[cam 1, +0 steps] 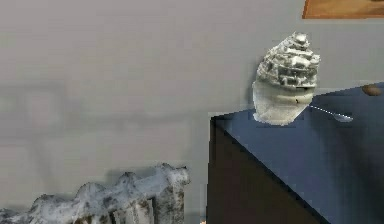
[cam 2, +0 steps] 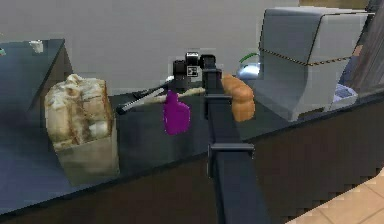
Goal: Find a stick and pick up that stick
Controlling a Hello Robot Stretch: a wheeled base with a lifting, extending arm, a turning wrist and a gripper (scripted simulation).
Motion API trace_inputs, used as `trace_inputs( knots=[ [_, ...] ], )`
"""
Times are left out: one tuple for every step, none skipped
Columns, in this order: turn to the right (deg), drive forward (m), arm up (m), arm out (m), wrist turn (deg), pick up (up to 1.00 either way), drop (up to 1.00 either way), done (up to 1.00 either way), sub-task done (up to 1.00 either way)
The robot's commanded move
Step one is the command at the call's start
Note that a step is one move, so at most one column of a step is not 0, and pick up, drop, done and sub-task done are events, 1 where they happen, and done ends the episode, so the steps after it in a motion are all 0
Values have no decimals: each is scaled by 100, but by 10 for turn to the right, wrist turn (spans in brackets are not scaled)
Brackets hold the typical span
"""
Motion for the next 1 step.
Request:
trace_inputs(
  knots=[
    [0, 0, 0, 0, 0, 0, 0, 100, 0]
  ],
)
